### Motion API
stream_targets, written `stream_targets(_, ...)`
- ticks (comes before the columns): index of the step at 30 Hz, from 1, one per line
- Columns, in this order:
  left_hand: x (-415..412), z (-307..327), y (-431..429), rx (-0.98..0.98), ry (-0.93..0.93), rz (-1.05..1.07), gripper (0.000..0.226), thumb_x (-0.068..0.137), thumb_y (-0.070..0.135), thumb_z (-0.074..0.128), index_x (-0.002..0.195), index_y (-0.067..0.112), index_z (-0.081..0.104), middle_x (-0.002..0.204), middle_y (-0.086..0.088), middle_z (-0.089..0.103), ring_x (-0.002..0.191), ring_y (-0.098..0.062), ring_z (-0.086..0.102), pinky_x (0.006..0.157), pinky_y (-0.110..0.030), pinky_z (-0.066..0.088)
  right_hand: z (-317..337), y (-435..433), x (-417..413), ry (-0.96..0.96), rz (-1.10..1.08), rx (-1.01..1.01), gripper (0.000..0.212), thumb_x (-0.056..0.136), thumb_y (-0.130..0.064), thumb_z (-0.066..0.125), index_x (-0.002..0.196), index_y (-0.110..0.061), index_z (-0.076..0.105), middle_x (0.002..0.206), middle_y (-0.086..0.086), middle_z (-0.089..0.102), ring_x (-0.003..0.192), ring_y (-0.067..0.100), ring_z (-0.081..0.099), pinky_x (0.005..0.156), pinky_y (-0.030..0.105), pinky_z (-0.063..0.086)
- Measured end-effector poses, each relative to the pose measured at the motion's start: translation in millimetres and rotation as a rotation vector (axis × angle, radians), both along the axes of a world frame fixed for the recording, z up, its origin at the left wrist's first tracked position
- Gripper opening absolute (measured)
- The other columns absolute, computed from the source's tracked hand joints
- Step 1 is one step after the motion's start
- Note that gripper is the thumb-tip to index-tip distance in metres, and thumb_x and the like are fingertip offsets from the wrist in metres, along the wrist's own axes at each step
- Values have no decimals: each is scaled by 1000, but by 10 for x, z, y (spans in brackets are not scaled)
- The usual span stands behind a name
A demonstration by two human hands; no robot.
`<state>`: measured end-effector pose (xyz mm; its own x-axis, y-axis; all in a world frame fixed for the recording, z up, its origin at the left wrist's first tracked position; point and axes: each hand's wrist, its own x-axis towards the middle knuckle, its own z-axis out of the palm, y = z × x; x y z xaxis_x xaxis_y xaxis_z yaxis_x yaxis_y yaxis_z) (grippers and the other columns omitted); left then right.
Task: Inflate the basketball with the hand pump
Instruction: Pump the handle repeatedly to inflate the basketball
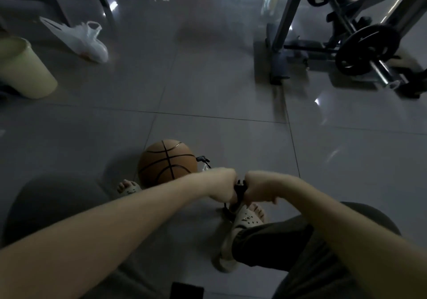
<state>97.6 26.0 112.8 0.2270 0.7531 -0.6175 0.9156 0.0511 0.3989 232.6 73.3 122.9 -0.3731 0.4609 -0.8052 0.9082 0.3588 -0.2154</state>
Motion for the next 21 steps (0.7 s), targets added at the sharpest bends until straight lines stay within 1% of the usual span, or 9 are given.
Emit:
stream_targets(3, -46, 466, 183, 50, -8, 15, 16, 85, 25, 73, 76, 16, 63, 68, -1, 60, 59, -18, 55, 51, -31, 42, 510, 156, 6, 44, -41, 28, 15, 85, -22, 70, 92, -9, 68, 73, 4, 58, 60, 17, 53, 58, 30, 52)
stream_targets(5, -31, 511, 263, 67, -2, 27, 16, 85, 23, 72, 76, 15, 62, 66, 0, 57, 56, -16, 53, 48, -28, 39, 553, 207, 0, 58, -62, 62, 12, 84, -21, 70, 88, -10, 67, 70, 3, 56, 57, 16, 50, 55, 28, 49)
stream_targets(7, -3, 359, 273, 77, 33, 45, 18, 86, 25, 71, 76, 14, 61, 66, 0, 58, 54, -17, 52, 45, -28, 38, 370, 186, -39, 20, -71, 86, 9, 81, -17, 70, 82, -9, 66, 70, 5, 58, 57, 17, 52, 53, 29, 50)
stream_targets(9, 20, 135, 243, 92, 54, 46, 23, 87, 29, 69, 74, 14, 59, 66, -1, 59, 54, -18, 54, 46, -29, 38, 141, 156, -81, -9, -79, 90, 8, 81, -15, 70, 83, -8, 68, 74, 8, 62, 61, 20, 57, 56, 32, 55)
stream_targets(12, 14, -163, 315, 130, 50, 41, 23, 86, 29, 67, 72, 14, 57, 67, -3, 60, 57, -22, 57, 49, -31, 40, -181, 252, -77, 4, -118, 81, 9, 81, -18, 70, 79, -10, 68, 74, 5, 63, 61, 18, 59, 57, 31, 57)
stream_targets(14, 34, -306, 333, 125, 60, 13, 22, 85, 29, 66, 73, 13, 56, 70, -4, 61, 59, -22, 58, 49, -31, 40, -344, 268, -39, 8, -142, 56, 13, 80, -20, 71, 74, -10, 66, 69, 4, 61, 56, 16, 58, 53, 30, 55)
stream_targets(16, 84, -477, 362, 122, 80, -7, 19, 86, 25, 64, 74, 14, 53, 73, -4, 60, 61, -20, 56, 50, -31, 37, -555, 304, 15, 14, -157, 47, 14, 79, -21, 69, 73, -10, 63, 65, 3, 59, 52, 16, 55, 48, 27, 50)
stream_targets(19, 143, -750, 344, 95, 75, 9, 19, 89, 22, 62, 75, 16, 49, 75, -2, 55, 63, -19, 53, 54, -32, 37, -922, 293, 79, 33, -180, 46, 14, 76, -24, 65, 80, -10, 62, 72, 4, 62, 58, 18, 55, 54, 29, 48)
stream_targets(21, 141, -923, 307, 74, 86, -5, 20, 89, 24, 61, 76, 18, 48, 74, -1, 53, 67, -22, 55, 58, -33, 39, -1127, 224, 109, 52, -179, 63, 16, 79, -28, 61, 75, -13, 56, 70, 3, 60, 58, 19, 55, 55, 32, 49)
